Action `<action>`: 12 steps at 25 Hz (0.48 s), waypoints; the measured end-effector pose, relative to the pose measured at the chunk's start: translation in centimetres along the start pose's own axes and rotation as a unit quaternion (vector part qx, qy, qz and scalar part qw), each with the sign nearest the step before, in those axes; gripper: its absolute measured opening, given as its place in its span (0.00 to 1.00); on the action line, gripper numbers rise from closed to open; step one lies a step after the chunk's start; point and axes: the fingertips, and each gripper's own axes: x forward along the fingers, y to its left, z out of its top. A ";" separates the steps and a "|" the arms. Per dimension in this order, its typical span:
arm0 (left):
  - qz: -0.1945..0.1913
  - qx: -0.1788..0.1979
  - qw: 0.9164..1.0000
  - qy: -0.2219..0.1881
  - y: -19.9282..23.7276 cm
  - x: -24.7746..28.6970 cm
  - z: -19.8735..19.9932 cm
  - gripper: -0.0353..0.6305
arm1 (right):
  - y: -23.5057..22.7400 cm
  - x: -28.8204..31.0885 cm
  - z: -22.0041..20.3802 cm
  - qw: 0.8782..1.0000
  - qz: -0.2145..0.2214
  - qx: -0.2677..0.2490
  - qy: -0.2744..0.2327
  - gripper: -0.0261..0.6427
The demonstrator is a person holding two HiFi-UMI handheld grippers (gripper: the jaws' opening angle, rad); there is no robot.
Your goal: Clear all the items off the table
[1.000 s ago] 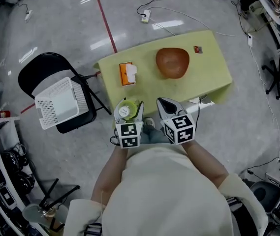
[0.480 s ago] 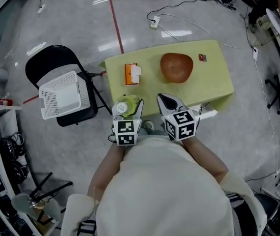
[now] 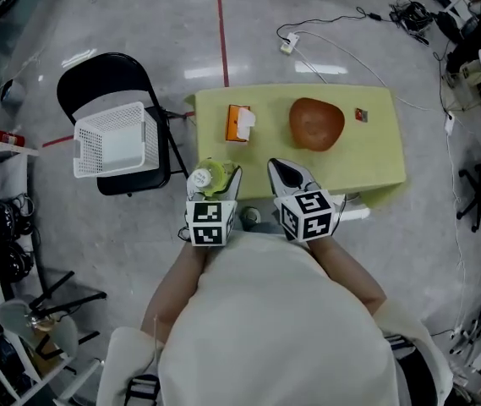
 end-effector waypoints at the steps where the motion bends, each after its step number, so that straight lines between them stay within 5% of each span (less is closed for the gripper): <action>1: 0.007 -0.005 1.000 0.000 0.6 -0.3 0.0 0.48 | 0.4 0.3 0.1 1.000 0.005 -0.002 0.002 0.04; 12: 0.072 -0.049 0.996 -0.004 8.4 -3.3 -0.9 0.48 | 4.4 4.4 0.8 0.999 0.040 -0.029 0.017 0.04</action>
